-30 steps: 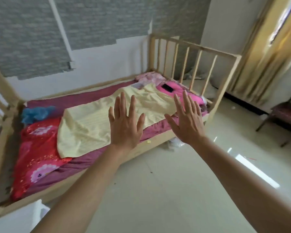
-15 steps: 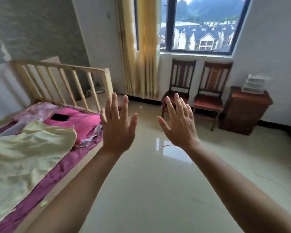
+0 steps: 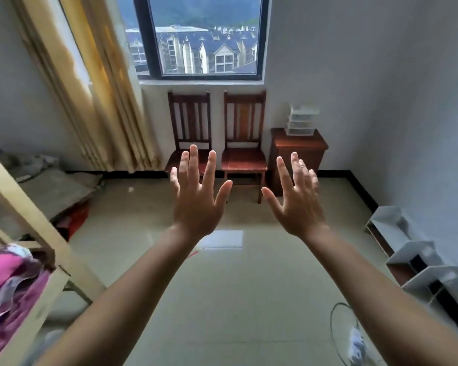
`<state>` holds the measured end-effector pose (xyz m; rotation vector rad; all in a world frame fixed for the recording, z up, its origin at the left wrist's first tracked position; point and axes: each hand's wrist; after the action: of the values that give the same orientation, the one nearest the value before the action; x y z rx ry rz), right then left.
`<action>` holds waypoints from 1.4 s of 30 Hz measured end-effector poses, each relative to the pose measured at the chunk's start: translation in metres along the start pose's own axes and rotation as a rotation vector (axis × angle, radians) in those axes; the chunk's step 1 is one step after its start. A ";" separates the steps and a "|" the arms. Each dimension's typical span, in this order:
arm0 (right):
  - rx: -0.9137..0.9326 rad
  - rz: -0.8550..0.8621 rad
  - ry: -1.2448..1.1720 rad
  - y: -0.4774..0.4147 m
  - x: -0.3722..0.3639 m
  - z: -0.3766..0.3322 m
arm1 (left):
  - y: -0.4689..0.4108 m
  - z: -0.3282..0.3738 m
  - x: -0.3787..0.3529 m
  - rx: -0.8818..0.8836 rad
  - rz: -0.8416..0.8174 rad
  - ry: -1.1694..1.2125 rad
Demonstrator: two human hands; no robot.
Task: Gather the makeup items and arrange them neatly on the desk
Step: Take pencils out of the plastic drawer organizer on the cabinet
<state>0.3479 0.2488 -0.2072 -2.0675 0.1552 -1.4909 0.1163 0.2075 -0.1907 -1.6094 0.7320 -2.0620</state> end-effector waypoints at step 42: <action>-0.569 -0.216 0.184 -0.644 -0.336 0.635 | -0.715 0.105 -0.746 -0.056 -0.534 0.109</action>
<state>0.6448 1.1628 -0.2876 -2.4370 0.4901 -1.9407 0.3917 1.2054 -0.2750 -1.8897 0.4228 -2.5309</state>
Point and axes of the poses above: each hand's wrist, its own y-axis away from the middle knuckle, its own x-axis out of the back of the hand, z = x × y, and after that the axes turned 2 degrees about -y, right-handed
